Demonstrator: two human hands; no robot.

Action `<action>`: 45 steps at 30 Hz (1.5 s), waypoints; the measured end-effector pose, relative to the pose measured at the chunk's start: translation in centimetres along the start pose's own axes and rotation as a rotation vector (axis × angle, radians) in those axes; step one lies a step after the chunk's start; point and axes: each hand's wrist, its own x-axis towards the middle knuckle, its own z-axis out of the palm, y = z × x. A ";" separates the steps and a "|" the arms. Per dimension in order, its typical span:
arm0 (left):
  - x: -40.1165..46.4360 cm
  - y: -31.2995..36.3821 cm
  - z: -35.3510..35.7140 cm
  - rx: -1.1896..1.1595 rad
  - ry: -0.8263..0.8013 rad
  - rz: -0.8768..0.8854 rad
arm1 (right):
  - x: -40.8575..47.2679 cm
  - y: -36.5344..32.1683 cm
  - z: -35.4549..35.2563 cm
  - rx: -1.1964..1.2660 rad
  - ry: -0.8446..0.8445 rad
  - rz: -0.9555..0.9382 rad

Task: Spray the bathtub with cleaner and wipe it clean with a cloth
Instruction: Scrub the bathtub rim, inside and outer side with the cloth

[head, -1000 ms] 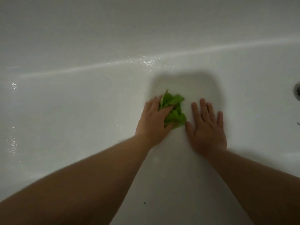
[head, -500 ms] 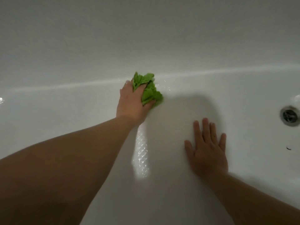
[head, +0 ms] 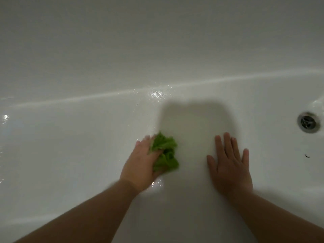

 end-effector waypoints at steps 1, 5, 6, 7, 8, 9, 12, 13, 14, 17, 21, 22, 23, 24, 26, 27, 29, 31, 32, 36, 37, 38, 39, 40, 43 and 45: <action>1.1 -1.3 -0.6 0.034 0.058 -0.070 | 0.0 0.0 0.0 0.001 0.003 0.001; 8.7 -3.1 -4.0 -0.048 0.293 -0.433 | 1.1 0.0 0.0 -0.006 0.012 0.001; 10.6 -2.8 -4.5 -0.058 0.317 -0.440 | 1.5 0.1 0.0 -0.009 0.016 0.000; 12.2 -2.1 -4.9 -0.066 0.320 -0.422 | 1.8 0.2 0.0 -0.012 0.024 -0.003; 13.3 -1.3 -4.9 -0.074 0.305 -0.382 | 2.0 0.2 0.0 -0.014 0.033 -0.006; 13.8 -0.5 -4.6 -0.082 0.274 -0.322 | 2.2 0.2 0.0 -0.012 0.043 -0.006; 11.7 1.5 -2.2 -0.027 0.076 -0.072 | 2.4 0.4 -0.1 0.013 0.034 -0.005; 9.9 2.1 -1.2 -0.005 0.014 0.013 | 2.4 0.5 -0.2 0.022 0.030 -0.011; 7.6 2.7 -0.1 -0.002 -0.038 0.075 | 2.2 0.8 -0.3 0.030 0.024 -0.016; -0.4 4.3 2.0 -0.037 -0.151 0.187 | 0.9 1.7 -0.4 0.027 0.013 -0.018; -5.7 3.1 2.5 -0.053 -0.205 0.279 | -0.8 3.1 -0.6 0.003 -0.024 0.000; -5.2 2.3 2.1 -0.022 -0.207 0.278 | -0.9 3.4 -0.7 0.001 -0.036 0.001; -4.3 1.7 1.7 0.005 -0.207 0.268 | -1.0 3.5 -0.8 -0.004 -0.045 0.000; -3.0 1.0 1.2 0.026 -0.188 0.253 | -1.0 3.6 -0.8 -0.013 -0.046 0.000; 1.0 -0.1 -0.1 0.058 -0.093 0.188 | -0.9 3.5 -0.7 -0.028 -0.048 -0.001; 3.6 -0.5 -0.9 0.066 -0.031 0.133 | -0.9 3.4 -0.6 -0.031 -0.051 0.000; 9.5 -0.2 -2.4 0.062 0.078 0.010 | -0.7 3.3 -0.5 -0.031 -0.045 0.005; 14.9 0.9 -3.2 0.040 0.155 -0.090 | -0.4 3.2 -0.3 -0.028 -0.030 0.012; 16.9 1.8 -3.2 0.037 0.179 -0.115 | -0.2 3.2 -0.2 -0.026 -0.020 0.011; 18.2 4.8 -1.5 0.038 0.143 -0.057 | 0.9 3.9 -0.4 -0.024 -0.011 -0.027; 16.9 5.3 -0.8 0.043 0.114 -0.029 | 1.1 4.2 -0.6 -0.021 -0.009 -0.042; 15.2 5.7 0.0 0.044 0.081 -0.001 | 1.2 4.5 -0.8 -0.018 -0.010 -0.051; 13.3 6.0 0.8 0.038 0.047 0.025 | 1.3 4.9 -1.0 -0.013 -0.017 -0.059; 11.2 6.2 1.6 0.023 0.018 0.050 | 1.3 5.2 -1.1 -0.004 -0.023 -0.068; 4.8 6.7 3.2 -0.035 -0.048 0.149 | 1.3 5.5 -1.3 0.010 -0.025 -0.082; 2.4 6.1 3.2 -0.038 -0.113 0.219 | 1.3 5.6 -1.3 0.016 -0.027 -0.079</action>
